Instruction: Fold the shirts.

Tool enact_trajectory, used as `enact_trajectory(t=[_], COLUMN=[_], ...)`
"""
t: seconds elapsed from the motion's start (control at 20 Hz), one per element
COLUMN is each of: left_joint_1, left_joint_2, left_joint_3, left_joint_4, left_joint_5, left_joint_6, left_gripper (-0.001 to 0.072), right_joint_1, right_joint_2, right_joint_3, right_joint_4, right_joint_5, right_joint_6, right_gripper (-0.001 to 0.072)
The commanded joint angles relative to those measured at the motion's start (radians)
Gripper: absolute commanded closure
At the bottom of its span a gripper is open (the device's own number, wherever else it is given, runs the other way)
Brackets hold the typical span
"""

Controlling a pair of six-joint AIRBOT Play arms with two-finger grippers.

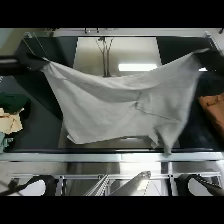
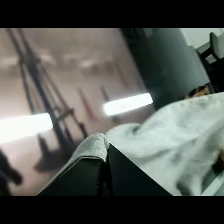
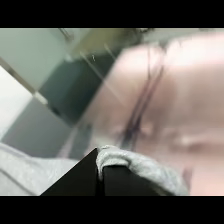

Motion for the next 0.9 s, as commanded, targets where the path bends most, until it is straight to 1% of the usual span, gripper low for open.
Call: enact_trajectory(t=[0.0,0.1,0.2,0.4,0.55,0.65,0.75,0.85], left_joint_1=[-0.019,-0.019,-0.019,-0.019,-0.019,-0.019,-0.019,-0.019], left_joint_2=[-0.277,-0.393,-0.476,-0.573,-0.589,-0.589,-0.589,-0.589], left_joint_3=[0.06,0.148,0.229,0.331,0.348,0.326,0.282,0.23], left_joint_4=[0.005,0.004,0.005,0.014,0.079,0.129,0.175,0.185], left_joint_5=[-0.041,-0.04,-0.033,0.002,0.027,0.071,0.1,0.102], left_joint_6=[0.032,0.023,-0.01,-0.066,-0.113,-0.152,-0.176,-0.182], left_gripper=[0.0689,0.0689,0.0689,0.069,0.069,0.069,0.069,0.069], right_joint_1=[0.079,0.066,0.055,0.021,-0.027,-0.055,-0.072,-0.073], right_joint_2=[-0.321,-0.447,-0.518,-0.544,-0.544,-0.544,-0.544,-0.544], right_joint_3=[-0.007,0.023,0.052,0.069,0.074,0.074,0.074,0.074], right_joint_4=[0.028,0.082,0.091,0.091,0.085,0.038,-0.073,-0.181], right_joint_5=[-0.113,-0.108,-0.097,-0.1,-0.031,-0.007,-0.006,0.003], right_joint_6=[-0.019,-0.018,-0.017,-0.011,-0.01,0.02,0.073,0.119], right_gripper=[0.0695,0.0694,0.0695,0.0695,0.0695,0.0694,0.0694,0.0694])
